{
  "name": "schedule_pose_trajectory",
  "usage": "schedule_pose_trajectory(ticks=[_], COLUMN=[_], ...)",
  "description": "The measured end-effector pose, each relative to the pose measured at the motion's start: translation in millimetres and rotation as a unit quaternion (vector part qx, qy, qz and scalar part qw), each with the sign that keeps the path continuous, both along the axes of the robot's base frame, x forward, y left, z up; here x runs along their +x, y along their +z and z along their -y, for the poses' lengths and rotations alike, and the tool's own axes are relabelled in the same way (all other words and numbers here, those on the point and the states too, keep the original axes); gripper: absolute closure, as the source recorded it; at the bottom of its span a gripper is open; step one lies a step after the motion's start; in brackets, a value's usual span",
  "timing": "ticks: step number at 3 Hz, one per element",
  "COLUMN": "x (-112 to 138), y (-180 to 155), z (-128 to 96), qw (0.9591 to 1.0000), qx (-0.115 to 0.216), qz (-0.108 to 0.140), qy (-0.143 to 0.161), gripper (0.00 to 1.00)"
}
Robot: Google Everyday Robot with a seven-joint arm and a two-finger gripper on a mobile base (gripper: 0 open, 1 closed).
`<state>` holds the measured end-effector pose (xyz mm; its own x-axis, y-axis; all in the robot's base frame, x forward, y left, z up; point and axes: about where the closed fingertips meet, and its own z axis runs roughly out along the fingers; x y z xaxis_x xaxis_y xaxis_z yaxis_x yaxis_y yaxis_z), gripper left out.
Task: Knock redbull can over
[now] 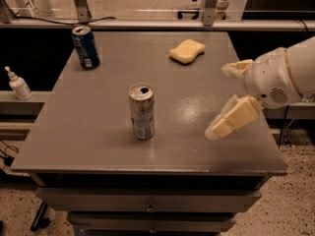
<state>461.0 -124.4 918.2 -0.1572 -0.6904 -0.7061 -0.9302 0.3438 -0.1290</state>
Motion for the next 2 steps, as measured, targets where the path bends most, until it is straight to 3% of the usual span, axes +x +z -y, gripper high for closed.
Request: schedule_pose_trajectory(ticks=[1, 2], x=[-16.4, -16.6], y=[-7.3, -7.2], z=[-49.5, -50.3], qw=[0.9966, 0.9965], qx=[0.075, 0.075], qz=[-0.005, -0.004], qy=[0.036, 0.036], gripper=[0.0, 0.0])
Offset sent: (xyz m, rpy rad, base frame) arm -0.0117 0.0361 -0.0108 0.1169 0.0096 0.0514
